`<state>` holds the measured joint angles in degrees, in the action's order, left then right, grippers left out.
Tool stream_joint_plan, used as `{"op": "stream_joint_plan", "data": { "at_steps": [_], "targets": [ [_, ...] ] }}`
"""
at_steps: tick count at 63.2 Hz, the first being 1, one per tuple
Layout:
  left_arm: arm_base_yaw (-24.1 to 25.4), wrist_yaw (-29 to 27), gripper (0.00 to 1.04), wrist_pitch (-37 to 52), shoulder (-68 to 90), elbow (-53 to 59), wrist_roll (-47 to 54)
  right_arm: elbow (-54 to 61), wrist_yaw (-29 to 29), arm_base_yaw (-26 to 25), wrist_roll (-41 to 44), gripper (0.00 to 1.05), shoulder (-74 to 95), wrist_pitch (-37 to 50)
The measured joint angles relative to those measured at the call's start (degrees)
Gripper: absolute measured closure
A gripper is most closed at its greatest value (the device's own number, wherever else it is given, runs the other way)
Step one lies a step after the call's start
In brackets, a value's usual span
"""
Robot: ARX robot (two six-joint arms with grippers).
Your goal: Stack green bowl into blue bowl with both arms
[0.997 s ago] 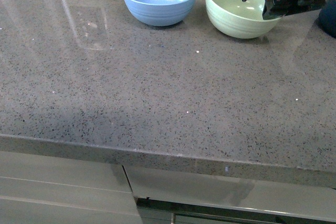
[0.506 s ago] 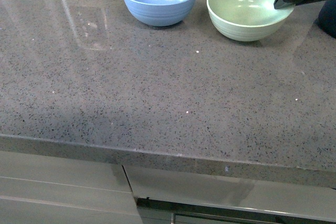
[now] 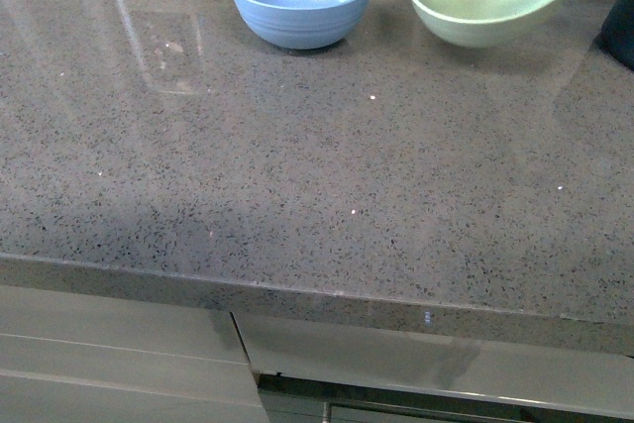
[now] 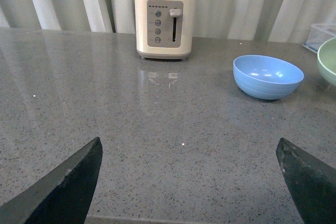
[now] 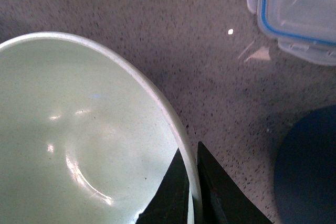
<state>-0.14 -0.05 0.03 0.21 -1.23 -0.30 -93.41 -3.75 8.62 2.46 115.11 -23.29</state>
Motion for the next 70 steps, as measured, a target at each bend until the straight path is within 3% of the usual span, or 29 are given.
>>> {"op": "stream_joint_plan", "data": {
  "at_steps": [70],
  "targets": [
    [0.00, 0.02, 0.07, 0.00, 0.00, 0.00, 0.00, -16.22, 3.63, 10.29, 2.03, 1.03, 6.08, -7.50]
  ]
}}
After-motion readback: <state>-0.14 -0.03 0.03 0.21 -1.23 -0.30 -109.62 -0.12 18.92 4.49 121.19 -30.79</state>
